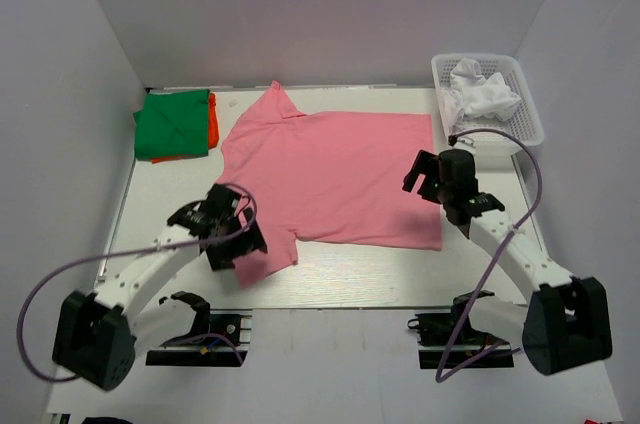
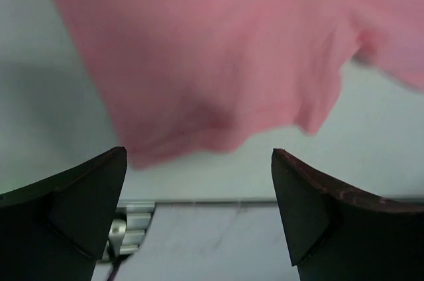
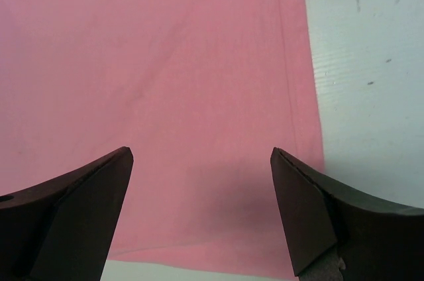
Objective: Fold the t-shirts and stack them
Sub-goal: Flatten out the tshirt
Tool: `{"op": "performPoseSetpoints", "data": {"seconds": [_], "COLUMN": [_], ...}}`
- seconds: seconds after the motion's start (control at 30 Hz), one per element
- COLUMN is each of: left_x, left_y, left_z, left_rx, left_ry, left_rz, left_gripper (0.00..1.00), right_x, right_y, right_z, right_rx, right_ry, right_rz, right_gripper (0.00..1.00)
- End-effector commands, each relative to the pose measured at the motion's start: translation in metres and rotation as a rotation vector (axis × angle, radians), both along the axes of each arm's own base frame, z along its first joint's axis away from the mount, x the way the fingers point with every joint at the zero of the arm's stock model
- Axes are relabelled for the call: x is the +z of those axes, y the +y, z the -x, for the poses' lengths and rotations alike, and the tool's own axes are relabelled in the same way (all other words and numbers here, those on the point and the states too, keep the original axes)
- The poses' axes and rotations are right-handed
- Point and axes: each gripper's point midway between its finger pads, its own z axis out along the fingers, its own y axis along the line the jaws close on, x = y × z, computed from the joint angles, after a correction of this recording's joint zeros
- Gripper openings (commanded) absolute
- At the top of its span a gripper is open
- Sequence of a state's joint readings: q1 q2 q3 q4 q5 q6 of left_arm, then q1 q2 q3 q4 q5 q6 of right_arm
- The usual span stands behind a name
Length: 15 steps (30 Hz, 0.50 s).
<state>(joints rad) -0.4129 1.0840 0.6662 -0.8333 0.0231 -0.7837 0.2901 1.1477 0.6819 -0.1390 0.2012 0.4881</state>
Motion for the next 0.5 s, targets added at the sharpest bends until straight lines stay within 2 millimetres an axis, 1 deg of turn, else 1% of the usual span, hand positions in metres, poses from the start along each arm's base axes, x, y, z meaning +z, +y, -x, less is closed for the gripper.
{"op": "performPoseSetpoints", "data": {"seconds": [0.0, 0.03, 0.1, 0.13, 0.2, 0.27, 0.33, 0.37, 0.43, 0.47], "left_x": [0.016, 0.009, 0.003, -0.001, -0.005, -0.011, -0.017, -0.022, -0.026, -0.029], "left_y": [-0.02, -0.015, 0.0, 0.003, 0.002, 0.003, 0.012, 0.013, 0.018, 0.021], "left_z": [0.042, 0.05, 0.063, 0.063, 0.06, 0.053, 0.05, 0.053, 0.05, 0.051], "left_rx": [0.028, 0.059, 0.107, 0.13, 0.142, 0.18, 0.219, 0.232, 0.259, 0.285], "left_ry": [0.066, 0.091, 0.126, 0.129, 0.138, 0.142, 0.143, 0.164, 0.161, 0.166], "left_rz": [0.195, 0.18, 0.119, 0.103, 0.102, 0.077, 0.022, 0.013, -0.019, -0.03], "left_gripper": [1.0, 1.0, 1.0, 1.0, 1.0, 1.0, 0.95, 0.9, 0.84, 0.81], "right_x": [0.026, 0.021, 0.016, 0.011, 0.001, -0.006, -0.009, -0.014, -0.015, -0.013], "right_y": [-0.011, -0.014, -0.019, -0.02, -0.019, -0.017, -0.015, -0.018, -0.023, -0.023], "right_z": [-0.008, -0.003, 0.0, 0.002, 0.006, 0.011, 0.015, 0.02, 0.023, 0.024], "right_rx": [-0.081, -0.09, -0.108, -0.106, -0.099, -0.082, -0.071, -0.078, -0.092, -0.084], "right_ry": [-0.112, -0.09, -0.075, -0.06, -0.035, -0.002, 0.016, 0.035, 0.042, 0.033], "right_rz": [-0.013, 0.001, 0.012, 0.017, 0.012, 0.005, -0.001, 0.009, 0.024, 0.027], "right_gripper": [0.9, 0.9, 0.9, 0.9, 0.9, 0.9, 0.9, 0.9, 0.9, 0.9]}}
